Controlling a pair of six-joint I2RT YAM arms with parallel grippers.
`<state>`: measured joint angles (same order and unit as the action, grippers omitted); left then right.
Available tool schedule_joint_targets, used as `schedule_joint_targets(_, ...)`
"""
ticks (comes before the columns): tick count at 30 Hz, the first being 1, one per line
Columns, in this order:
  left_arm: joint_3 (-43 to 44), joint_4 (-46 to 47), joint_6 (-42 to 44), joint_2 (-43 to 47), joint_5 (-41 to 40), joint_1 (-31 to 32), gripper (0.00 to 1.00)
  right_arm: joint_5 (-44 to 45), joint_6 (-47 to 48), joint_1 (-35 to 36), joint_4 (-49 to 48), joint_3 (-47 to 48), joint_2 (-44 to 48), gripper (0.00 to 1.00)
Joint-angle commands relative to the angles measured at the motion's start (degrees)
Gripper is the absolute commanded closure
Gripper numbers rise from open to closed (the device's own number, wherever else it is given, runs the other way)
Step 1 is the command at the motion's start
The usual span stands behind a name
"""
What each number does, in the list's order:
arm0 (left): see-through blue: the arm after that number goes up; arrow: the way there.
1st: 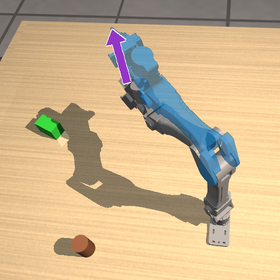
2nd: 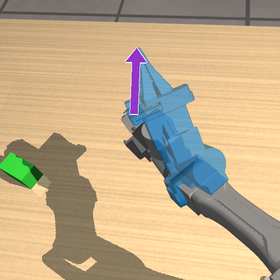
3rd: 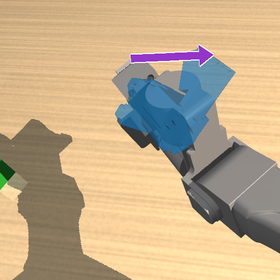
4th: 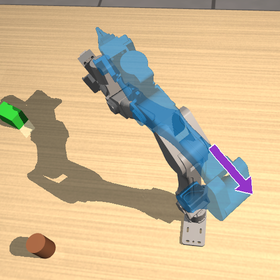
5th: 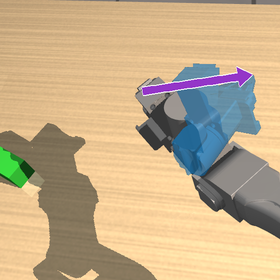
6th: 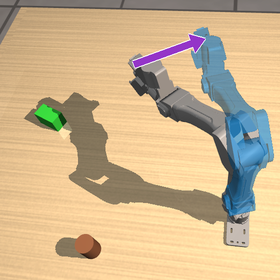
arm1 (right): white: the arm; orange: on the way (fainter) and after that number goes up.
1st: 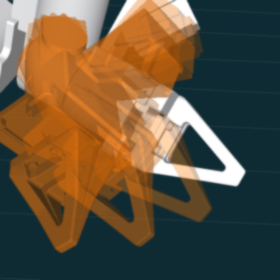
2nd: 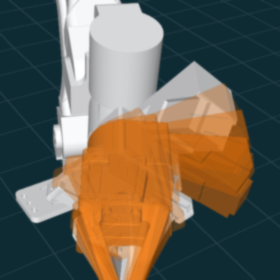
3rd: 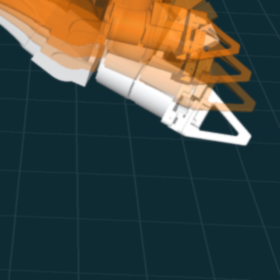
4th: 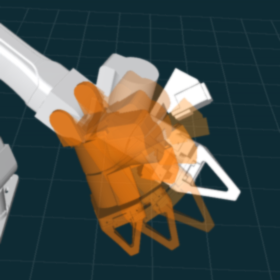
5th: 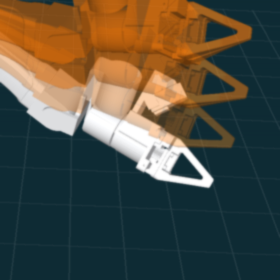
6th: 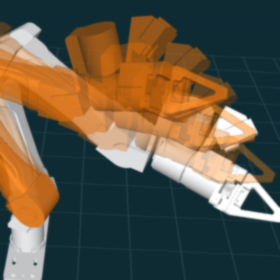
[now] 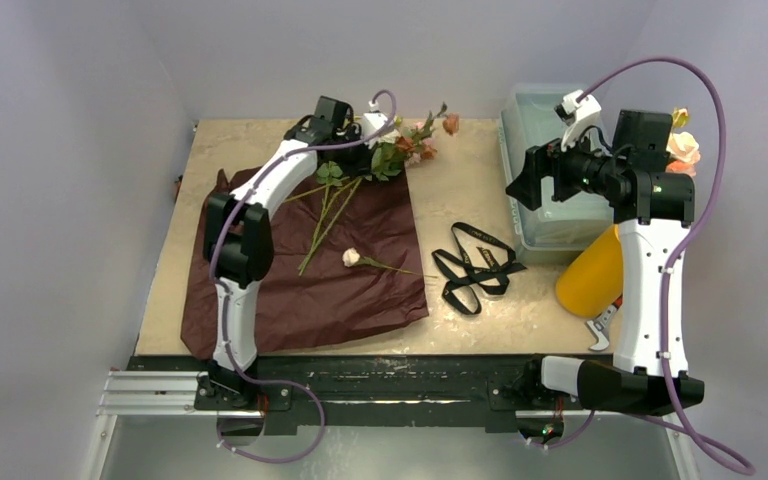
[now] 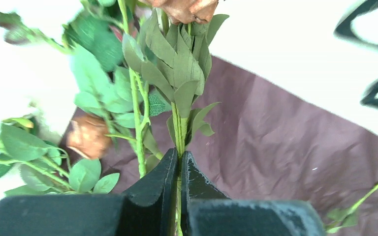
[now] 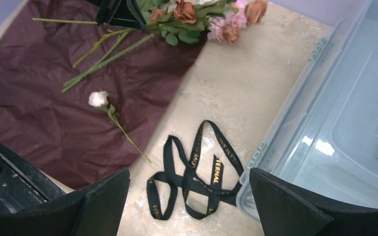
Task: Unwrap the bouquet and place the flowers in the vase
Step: Pick up the fake flower from the wrapping paper.
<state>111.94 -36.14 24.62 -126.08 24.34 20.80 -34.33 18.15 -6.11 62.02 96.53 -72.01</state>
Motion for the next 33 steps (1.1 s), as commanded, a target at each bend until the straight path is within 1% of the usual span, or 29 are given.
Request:
schedule_joint_targets(1,-4.6,11.8,-12.2,9.7,5.6,-0.3,1.0,-4.6,-4.2,0.3,-4.2,3.1,0.0,0.05)
schedule_joint_targets(3,-6.1,13.6,-14.4,11.5,5.9,-0.3,1.0,-5.4,-5.5,0.2,-5.0,3.4,-0.4,0.05)
schedule_joint_targets(6,-7.5,13.8,-16.2,13.2,8.0,-0.8,1.0,-6.6,-6.3,0.3,-5.5,3.8,-1.0,0.05)
schedule_joint_targets(8,-10.8,17.3,-19.2,16.0,11.2,-1.9,1.0,-7.2,-6.6,0.2,-5.6,3.9,-1.2,0.05)
schedule_joint_targets(11,-17.2,24.4,-22.8,20.4,13.5,-2.8,1.0,-8.0,-7.6,0.5,-6.8,3.7,-1.3,0.05)
schedule_joint_targets(14,-21.3,30.7,-29.8,22.4,15.3,-4.8,1.0,-8.7,-8.5,0.9,-7.7,3.4,-1.6,0.05)
schedule_joint_targets(15,-21.6,31.0,-30.6,22.6,15.0,-5.4,1.0,-8.9,-8.8,1.0,-8.0,3.3,-1.7,0.05)
schedule_joint_targets(17,-21.0,28.9,-28.9,22.8,13.6,-6.5,1.0,-9.0,-9.2,1.4,-8.5,3.2,-1.8,0.05)
schedule_joint_targets(21,-20.4,25.5,-27.3,22.9,14.2,-9.9,1.0,-9.0,-8.8,2.3,-8.4,3.1,-2.1,0.05)
schedule_joint_targets(25,-20.9,18.4,-24.0,22.4,12.2,-11.6,1.0,-8.8,-8.4,2.9,-8.3,2.9,-2.2,0.05)
schedule_joint_targets(30,-25.1,9.7,-15.6,24.0,10.2,-12.7,1.0,-8.3,-7.9,3.2,-8.0,2.7,-2.0,0.05)
schedule_joint_targets(33,-27.5,7.0,-11.0,27.1,10.6,-13.1,1.0,-8.0,-7.9,3.3,-7.9,2.4,-2.0,0.05)
